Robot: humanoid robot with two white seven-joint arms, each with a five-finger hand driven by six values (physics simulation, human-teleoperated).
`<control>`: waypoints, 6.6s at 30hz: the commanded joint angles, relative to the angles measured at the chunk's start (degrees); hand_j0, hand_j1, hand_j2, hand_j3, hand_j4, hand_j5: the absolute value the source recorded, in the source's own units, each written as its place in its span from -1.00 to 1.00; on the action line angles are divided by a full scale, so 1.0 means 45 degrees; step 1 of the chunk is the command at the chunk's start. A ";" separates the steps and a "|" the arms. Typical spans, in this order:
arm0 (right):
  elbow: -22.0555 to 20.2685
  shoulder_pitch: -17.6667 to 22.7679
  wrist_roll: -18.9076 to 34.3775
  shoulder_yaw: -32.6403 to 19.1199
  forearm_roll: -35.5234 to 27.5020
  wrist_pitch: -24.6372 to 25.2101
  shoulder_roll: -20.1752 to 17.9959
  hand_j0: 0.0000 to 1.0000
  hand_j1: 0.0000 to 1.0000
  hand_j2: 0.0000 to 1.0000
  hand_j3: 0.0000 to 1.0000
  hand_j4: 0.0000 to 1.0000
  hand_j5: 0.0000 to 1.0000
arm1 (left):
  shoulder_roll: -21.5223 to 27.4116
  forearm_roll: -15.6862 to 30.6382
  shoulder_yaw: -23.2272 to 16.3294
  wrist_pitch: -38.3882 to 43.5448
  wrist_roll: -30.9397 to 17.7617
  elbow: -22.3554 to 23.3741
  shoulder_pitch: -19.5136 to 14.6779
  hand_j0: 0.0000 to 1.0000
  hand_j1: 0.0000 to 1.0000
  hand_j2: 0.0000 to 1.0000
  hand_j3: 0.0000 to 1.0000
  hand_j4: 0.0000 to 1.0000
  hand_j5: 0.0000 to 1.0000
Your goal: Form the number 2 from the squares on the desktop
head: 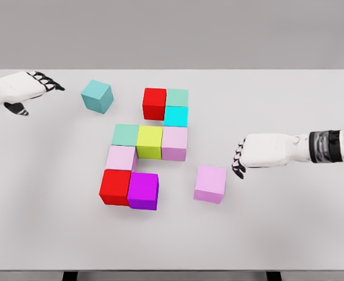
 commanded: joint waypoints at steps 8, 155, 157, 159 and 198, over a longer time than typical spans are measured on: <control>0.0351 0.0312 -0.0042 -0.0009 0.0249 0.0014 0.0552 -0.29 -0.29 -0.29 -0.29 -0.29 -0.29 | -0.0216 0.0012 0.0091 0.0006 0.0005 0.0512 -0.0196 0.28 0.28 0.28 0.28 0.28 0.28; -0.0313 0.1133 -0.1722 0.0363 0.0054 0.0014 0.1294 -0.44 -0.44 -0.44 -0.44 -0.44 -0.44 | -0.1212 0.0579 -0.0007 0.0006 -0.1030 -0.1050 -0.0020 0.42 0.42 0.42 0.42 0.42 0.42; -0.0293 0.1133 -0.1722 0.0363 0.0054 0.0014 0.1333 -0.44 -0.44 -0.44 -0.44 -0.44 -0.44 | -0.1193 0.0579 -0.0007 0.0006 -0.1011 -0.1167 -0.0020 0.42 0.42 0.42 0.42 0.42 0.42; -0.0293 0.1133 -0.1722 0.0363 0.0054 0.0014 0.1333 -0.44 -0.44 -0.44 -0.44 -0.44 -0.44 | -0.1193 0.0579 -0.0007 0.0006 -0.1030 -0.1245 -0.0020 0.42 0.42 0.42 0.42 0.42 0.42; 0.0058 0.1133 -0.1703 0.0343 0.0035 0.0014 0.2036 -0.44 -0.44 -0.44 -0.44 -0.44 -0.44 | -0.0997 0.0618 0.0071 0.0006 -0.1225 -0.0679 -0.0020 0.44 0.44 0.44 0.44 0.44 0.44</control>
